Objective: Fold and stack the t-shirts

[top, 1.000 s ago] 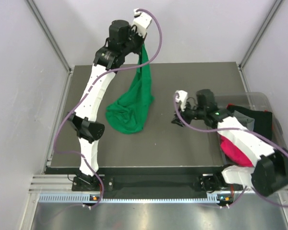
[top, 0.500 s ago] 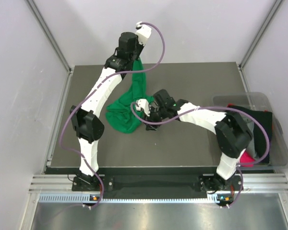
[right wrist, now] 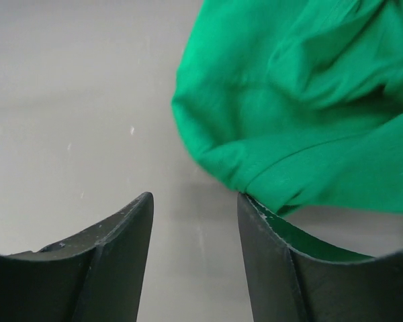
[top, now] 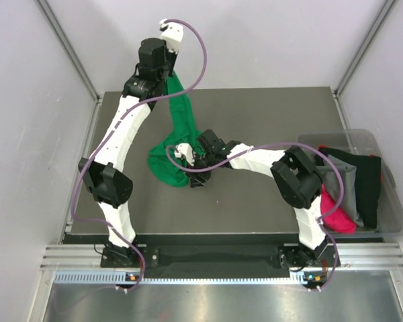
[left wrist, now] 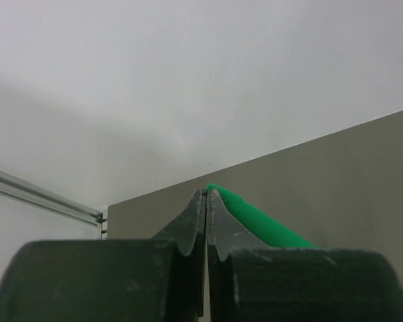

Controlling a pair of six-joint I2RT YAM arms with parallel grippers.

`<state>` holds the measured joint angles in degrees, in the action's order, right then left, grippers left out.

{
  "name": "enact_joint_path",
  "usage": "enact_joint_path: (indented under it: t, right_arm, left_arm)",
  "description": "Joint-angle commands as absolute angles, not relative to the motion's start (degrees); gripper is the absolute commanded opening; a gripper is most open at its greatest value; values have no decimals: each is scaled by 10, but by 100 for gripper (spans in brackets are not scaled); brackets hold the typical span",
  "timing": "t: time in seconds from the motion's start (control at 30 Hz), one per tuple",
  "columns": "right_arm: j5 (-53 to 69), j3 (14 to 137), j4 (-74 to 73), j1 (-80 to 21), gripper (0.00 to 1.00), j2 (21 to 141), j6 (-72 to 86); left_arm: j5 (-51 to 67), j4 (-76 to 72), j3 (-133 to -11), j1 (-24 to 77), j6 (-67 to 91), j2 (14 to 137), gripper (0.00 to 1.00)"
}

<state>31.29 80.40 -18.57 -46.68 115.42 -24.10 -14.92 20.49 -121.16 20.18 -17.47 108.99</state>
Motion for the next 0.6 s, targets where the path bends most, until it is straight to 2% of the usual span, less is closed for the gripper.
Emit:
enact_joint_path:
  t: [0.0, 0.13, 0.17, 0.27, 0.3, 0.4, 0.57]
  right_arm:
    - [329, 842, -138, -476, 53, 1171, -220]
    - [320, 843, -108, -477, 48, 1183, -212]
    - [321, 850, -109, -477, 31, 1186, -211]
    - [311, 843, -100, -476, 3, 1186, -202]
    - [300, 836, -95, -475, 0, 1173, -199]
    - [251, 799, -82, -474, 0, 1139, -211]
    - [129, 705, -83, -458, 0, 980, -291]
  left_arm:
    - [-153, 173, -1204, 199, -161, 1058, 0]
    - [-152, 179, -1201, 195, -154, 1049, 0]
    - [-152, 182, -1199, 193, -153, 1047, 0]
    - [-153, 185, -1194, 194, -156, 1041, 0]
    - [-154, 186, -1195, 193, -155, 1037, 0]
    - [-155, 192, -1195, 193, -155, 1030, 0]
    - [-158, 206, -1195, 188, -157, 989, 0]
